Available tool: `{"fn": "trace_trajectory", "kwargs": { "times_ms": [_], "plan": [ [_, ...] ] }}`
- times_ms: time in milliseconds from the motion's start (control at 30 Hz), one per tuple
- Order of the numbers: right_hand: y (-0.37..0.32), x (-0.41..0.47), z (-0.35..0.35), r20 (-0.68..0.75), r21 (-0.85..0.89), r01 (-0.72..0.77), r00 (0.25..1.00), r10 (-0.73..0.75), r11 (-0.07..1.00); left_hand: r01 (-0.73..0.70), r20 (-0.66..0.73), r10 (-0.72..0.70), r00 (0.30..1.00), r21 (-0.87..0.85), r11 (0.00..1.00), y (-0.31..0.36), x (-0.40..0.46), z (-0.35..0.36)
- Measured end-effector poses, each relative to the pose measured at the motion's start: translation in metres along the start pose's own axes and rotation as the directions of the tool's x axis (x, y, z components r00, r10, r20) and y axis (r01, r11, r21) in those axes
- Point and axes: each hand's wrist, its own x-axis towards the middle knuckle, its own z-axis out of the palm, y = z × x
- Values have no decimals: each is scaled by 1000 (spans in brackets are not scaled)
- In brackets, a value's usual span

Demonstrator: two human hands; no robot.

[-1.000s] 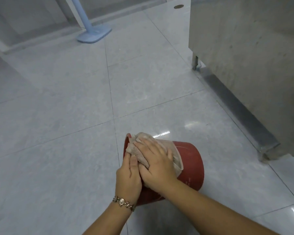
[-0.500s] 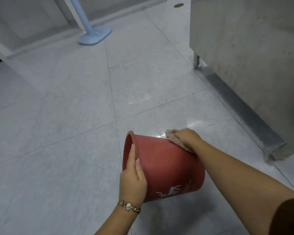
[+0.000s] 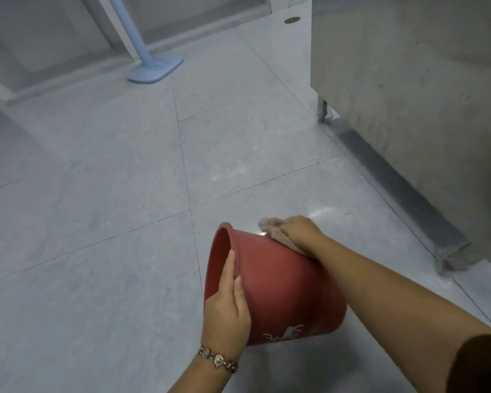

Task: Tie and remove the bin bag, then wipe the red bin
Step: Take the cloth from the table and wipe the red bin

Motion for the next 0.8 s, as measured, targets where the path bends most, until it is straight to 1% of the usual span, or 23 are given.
{"fn": "trace_trajectory", "kwargs": {
  "times_ms": [67, 100, 167, 233, 300, 333, 367, 400, 433, 467, 500, 533, 600, 633, 667, 700, 767, 800],
  "plan": [
    [38, 8, -9, 44, -211, -110, 992, 122, 971, -53, 48, 53, 997, -3, 999, 3, -4, 0],
    [48, 7, -10, 40, -252, -137, 988, 152, 958, -83, 69, 82, 994, 10, 996, 4, -5, 0],
    [46, -1, -10, 6, -132, -140, 990, 142, 981, -108, 92, 104, 990, 40, 993, 5, -4, 0],
    [19, -14, -8, -47, -36, -57, 997, 55, 998, -108, 89, 103, 991, 48, 993, 7, -1, 0],
    [-13, -32, 3, -127, -9, 117, 985, -117, 993, -94, 65, 91, 994, 50, 994, 5, 1, 1],
    [-27, -45, 16, -185, 34, 216, 961, -207, 976, -67, 46, 64, 997, 49, 997, 3, 3, 3],
    [-39, -61, 30, -254, 80, 330, 919, -301, 941, -28, 28, 26, 999, 42, 999, 2, 6, 4],
    [-45, -77, 45, -340, 75, 442, 854, -394, 894, 7, 18, -8, 1000, 29, 1000, -1, 8, 6],
    [-47, -91, 59, -416, 12, 521, 779, -469, 854, 24, 18, -24, 1000, 15, 1000, -2, 10, 7],
    [-42, -102, 69, -472, -80, 559, 708, -525, 825, 24, 26, -24, 999, -1, 1000, -4, 10, 7],
    [-32, -109, 76, -500, -165, 578, 650, -573, 799, 22, 37, -22, 999, -17, 1000, -5, 10, 6],
    [-21, -114, 81, -500, -250, 582, 607, -617, 774, 35, 42, -34, 999, -29, 999, -8, 10, 5],
    [3, -118, 91, -442, -444, 561, 542, -715, 699, 98, 29, -96, 995, -54, 994, -13, 10, 5],
    [13, -119, 95, -422, -508, 549, 513, -748, 664, 111, 24, -110, 994, -64, 992, -14, 9, 6],
    [20, -120, 98, -422, -533, 540, 498, -757, 652, 102, 26, -100, 995, -67, 993, -13, 7, 8],
    [22, -120, 99, -434, -523, 532, 506, -745, 666, 85, 31, -83, 996, -65, 994, -11, 7, 9],
    [25, -117, 88, -474, -441, 497, 578, -664, 747, 76, 21, -75, 997, -64, 995, -8, 9, 12],
    [31, -113, 77, -506, -391, 454, 621, -599, 801, 75, 11, -75, 997, -64, 995, -8, 10, 12]
  ]
}}
